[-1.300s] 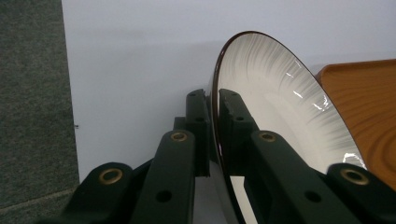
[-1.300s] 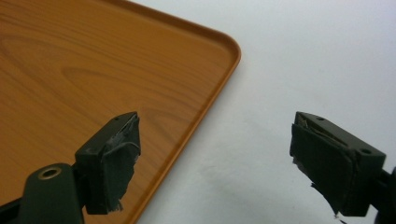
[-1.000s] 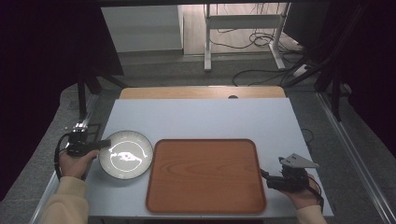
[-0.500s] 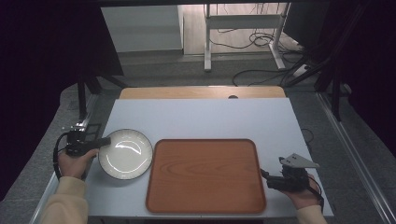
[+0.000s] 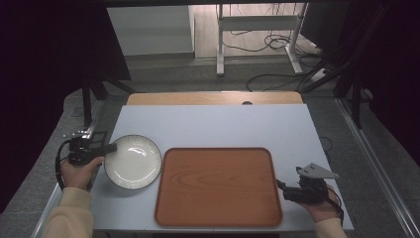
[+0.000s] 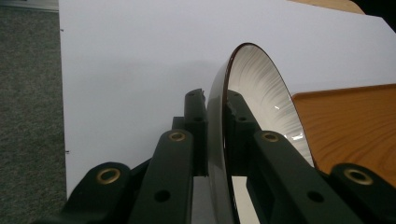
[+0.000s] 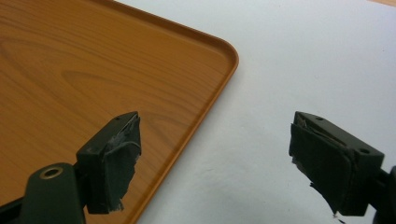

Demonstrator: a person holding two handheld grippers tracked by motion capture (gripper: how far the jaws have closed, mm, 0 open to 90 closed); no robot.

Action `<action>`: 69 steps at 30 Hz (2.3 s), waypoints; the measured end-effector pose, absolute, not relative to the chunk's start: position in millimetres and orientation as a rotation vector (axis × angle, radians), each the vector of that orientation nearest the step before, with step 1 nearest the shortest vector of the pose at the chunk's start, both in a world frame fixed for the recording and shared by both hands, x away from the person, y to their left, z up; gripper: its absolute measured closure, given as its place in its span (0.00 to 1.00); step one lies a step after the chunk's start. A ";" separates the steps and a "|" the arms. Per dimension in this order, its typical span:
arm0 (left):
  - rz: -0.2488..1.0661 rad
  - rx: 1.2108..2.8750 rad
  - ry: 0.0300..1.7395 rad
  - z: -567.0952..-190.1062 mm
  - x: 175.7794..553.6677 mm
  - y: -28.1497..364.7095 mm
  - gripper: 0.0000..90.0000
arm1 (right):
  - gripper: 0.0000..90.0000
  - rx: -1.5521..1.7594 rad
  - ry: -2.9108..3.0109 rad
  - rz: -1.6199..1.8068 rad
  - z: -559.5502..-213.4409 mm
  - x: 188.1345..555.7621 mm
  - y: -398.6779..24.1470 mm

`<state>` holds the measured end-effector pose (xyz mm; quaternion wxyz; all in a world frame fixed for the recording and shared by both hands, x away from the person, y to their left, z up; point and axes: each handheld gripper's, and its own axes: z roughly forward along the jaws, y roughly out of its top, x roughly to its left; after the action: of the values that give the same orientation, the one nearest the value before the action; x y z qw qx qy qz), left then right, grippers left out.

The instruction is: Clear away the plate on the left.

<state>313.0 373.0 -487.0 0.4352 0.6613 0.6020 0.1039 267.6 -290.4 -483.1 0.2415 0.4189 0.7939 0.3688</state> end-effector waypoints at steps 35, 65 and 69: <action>0.273 1.582 1.442 -465.5 299.1 375.3 0.91 | 0.19 1.152 2.166 1.017 -483.4 268.3 -291.9; 0.209 1.566 1.348 -458.0 300.1 357.4 0.91 | 0.19 1.137 2.174 1.013 -484.0 268.4 -291.1; 0.212 1.569 1.334 -454.7 299.7 353.1 0.91 | 0.19 1.138 2.173 1.012 -484.0 268.4 -291.2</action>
<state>299.7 353.1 -454.7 0.5105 0.6516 0.5542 0.0881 268.4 -291.2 -484.0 0.2417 0.4160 0.7946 0.3702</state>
